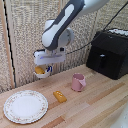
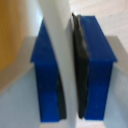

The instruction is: Kindly move the gripper close to the hot dog bowl. Grip the bowl lightly with the gripper, taking care not to crush the hot dogs. Elevate the bowl a little, ensuring it remains flat to stop hot dogs from tumbling. Transport the gripper and bowl to the white plate, then lower it down cautiously. Relinquish the gripper, letting the bowl rest on the plate.

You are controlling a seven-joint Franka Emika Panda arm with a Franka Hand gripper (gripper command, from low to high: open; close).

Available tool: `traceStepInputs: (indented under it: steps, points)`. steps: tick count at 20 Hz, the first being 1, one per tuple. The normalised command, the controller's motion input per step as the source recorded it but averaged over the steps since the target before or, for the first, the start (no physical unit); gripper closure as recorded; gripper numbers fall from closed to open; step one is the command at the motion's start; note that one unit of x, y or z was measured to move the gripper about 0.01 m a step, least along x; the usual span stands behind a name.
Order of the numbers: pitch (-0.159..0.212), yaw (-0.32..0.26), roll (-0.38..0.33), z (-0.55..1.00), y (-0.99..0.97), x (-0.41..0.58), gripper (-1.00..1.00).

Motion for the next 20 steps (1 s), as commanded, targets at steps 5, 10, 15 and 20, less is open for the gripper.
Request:
traceStepInputs:
  steps: [5, 10, 15, 20]
  points:
    - [0.038, 0.089, 0.007, 0.15, 0.66, -0.022, 1.00]
    - [0.072, 0.101, 0.000, -0.08, 0.65, -0.042, 1.00]
    - [0.075, 0.080, 0.000, -0.30, 0.50, 0.013, 1.00]
    - [0.047, 0.088, 0.000, -0.36, 0.39, 0.031, 1.00]
